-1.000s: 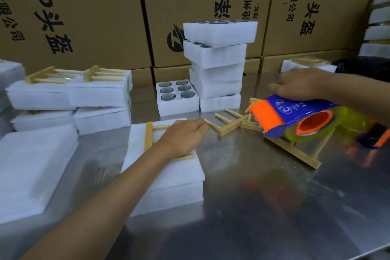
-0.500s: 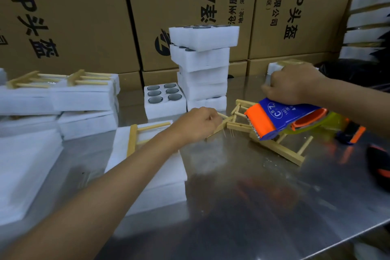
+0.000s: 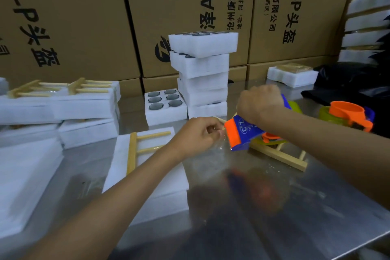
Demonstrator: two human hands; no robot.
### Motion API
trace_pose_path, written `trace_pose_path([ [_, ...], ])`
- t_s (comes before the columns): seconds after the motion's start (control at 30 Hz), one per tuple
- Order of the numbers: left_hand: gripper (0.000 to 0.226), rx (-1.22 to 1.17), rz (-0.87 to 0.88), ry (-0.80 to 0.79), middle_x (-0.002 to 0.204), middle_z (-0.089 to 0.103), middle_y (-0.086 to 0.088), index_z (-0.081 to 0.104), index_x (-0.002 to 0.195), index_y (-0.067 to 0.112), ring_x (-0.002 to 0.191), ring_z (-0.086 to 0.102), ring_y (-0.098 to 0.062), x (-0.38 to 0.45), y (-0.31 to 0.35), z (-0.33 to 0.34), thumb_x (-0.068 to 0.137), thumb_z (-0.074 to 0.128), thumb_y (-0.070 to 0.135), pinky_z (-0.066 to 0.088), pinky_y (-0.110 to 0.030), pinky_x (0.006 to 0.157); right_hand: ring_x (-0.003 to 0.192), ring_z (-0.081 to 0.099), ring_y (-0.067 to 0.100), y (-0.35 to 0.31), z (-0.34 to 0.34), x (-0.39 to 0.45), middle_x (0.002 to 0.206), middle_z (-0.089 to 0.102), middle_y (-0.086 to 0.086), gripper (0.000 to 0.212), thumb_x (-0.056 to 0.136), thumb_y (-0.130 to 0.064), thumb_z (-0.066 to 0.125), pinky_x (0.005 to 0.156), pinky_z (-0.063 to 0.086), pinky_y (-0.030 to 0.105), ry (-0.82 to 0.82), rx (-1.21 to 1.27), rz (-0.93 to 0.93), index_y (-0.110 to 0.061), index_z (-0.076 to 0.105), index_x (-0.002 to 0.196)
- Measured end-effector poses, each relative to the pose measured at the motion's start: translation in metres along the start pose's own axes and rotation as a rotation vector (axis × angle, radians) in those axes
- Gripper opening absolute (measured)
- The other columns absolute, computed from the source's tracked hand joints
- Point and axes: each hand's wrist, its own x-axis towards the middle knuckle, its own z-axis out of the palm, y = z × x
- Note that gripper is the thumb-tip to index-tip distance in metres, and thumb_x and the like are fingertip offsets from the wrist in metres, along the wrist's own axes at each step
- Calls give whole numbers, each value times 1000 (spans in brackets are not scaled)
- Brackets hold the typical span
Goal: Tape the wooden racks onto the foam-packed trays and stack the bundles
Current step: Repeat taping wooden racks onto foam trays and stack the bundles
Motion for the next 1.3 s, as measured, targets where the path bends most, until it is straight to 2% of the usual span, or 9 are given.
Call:
trace_pose_path([
  [0.13, 12, -222, 52, 46, 74, 65, -11, 65, 84, 11, 66, 54, -20, -8, -3, 6, 95, 60, 10, 42, -31, 66, 72, 53, 20, -23, 2, 10, 65, 39, 3, 17, 95, -23, 47, 62, 39, 29, 70, -161, -56, -17, 52, 81],
  [0.23, 13, -394, -8, 112, 75, 62, -12, 65, 84, 14, 65, 52, -13, -10, -5, 0, 96, 60, 12, 42, -26, 62, 88, 63, 25, -12, 0, 13, 72, 50, 4, 13, 93, -30, 53, 66, 38, 32, 115, -68, -11, -18, 57, 94],
  [0.47, 16, -573, -167, -12, 61, 54, 3, 66, 83, 21, 48, 44, -5, -8, -10, -7, 91, 56, 12, 30, -17, 46, 46, 31, 21, 2, 2, -14, 51, 30, 0, 28, 99, -26, 43, 48, 17, 29, 379, 52, 157, -11, 49, 75],
  [0.67, 23, -669, -172, -13, 62, 52, -1, 68, 81, 24, 54, 38, -13, -8, -15, -8, 90, 49, 13, 31, -20, 49, 49, 55, 28, -12, 50, -57, 54, 61, 11, 63, 99, -48, 44, 54, 25, 29, 331, 245, 282, -16, 38, 45],
  [0.87, 22, -624, -180, -17, 63, 51, -1, 69, 84, 23, 53, 37, -12, -8, -15, -7, 89, 49, 15, 32, -18, 49, 86, 61, 34, -16, 57, -74, 84, 68, 15, 34, 95, -39, 49, 75, 40, 41, 328, 255, 305, -7, 60, 93],
  [0.97, 21, -612, -179, -18, 61, 51, 1, 68, 84, 24, 50, 37, -9, -9, -13, -7, 86, 48, 18, 32, -16, 47, 88, 57, 25, -16, 39, -79, 93, 64, 3, 30, 98, -37, 46, 73, 40, 38, 448, 777, 295, -12, 54, 113],
  [1.07, 19, -596, -184, -24, 60, 51, 1, 67, 82, 26, 50, 36, -10, -9, -11, -7, 84, 49, 20, 31, -19, 48, 89, 54, 0, -26, 16, -75, 99, 57, -18, 31, 98, -41, 48, 71, 38, 23, 54, 1550, 255, -30, 41, 126],
  [1.2, 24, -587, -212, -30, 60, 51, 1, 66, 78, 29, 51, 35, -11, -10, -12, -7, 86, 47, 16, 30, -21, 49, 98, 65, 21, -38, 15, -73, 100, 70, 8, 37, 91, -18, 58, 93, 51, 40, -168, 1756, 258, -26, 42, 122],
  [1.3, 21, -485, -230, -26, 61, 54, 4, 68, 86, 22, 45, 44, -3, -10, -9, -2, 89, 49, 14, 33, -20, 51, 73, 64, 29, -40, 17, -76, 76, 64, 14, 37, 86, 0, 55, 74, 54, 43, -15, 1612, 241, -21, 40, 113],
])
